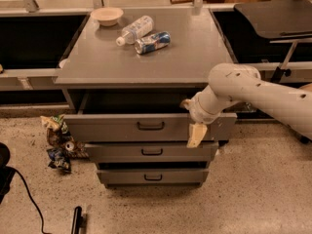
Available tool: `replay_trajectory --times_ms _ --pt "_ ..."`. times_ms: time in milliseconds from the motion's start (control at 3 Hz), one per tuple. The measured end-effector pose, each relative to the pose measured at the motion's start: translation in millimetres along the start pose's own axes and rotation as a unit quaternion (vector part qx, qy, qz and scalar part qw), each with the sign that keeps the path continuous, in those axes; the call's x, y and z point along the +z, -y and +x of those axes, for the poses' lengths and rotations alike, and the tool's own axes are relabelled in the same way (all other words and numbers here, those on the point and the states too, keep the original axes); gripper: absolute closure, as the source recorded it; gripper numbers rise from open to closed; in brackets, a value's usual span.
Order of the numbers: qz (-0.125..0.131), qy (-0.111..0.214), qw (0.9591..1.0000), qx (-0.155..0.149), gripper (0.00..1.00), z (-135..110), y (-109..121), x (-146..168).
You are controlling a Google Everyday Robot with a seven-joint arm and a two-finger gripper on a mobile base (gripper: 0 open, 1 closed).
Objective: Open top drawer
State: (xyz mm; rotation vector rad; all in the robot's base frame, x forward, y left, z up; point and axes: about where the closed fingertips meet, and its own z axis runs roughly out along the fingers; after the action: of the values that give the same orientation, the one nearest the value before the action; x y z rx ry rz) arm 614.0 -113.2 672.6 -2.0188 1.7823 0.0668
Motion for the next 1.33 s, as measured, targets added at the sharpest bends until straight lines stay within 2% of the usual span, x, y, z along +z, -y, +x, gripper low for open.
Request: replay_trajectory --times_ms 333,667,1000,1333 --pt "-0.022 -0.011 0.9997 0.001 0.00 -7.8 -20.5 2.9" --pt "-0.057 -0.023 0.9981 0.008 0.00 -17.0 -48.4 2.8" --pt "-0.095 -0.028 0.9945 0.032 0.19 -17.0 -76.1 1.7" --pt "-0.104 -0.036 0.9933 0.037 0.43 -24.6 -89.4 -12.2"
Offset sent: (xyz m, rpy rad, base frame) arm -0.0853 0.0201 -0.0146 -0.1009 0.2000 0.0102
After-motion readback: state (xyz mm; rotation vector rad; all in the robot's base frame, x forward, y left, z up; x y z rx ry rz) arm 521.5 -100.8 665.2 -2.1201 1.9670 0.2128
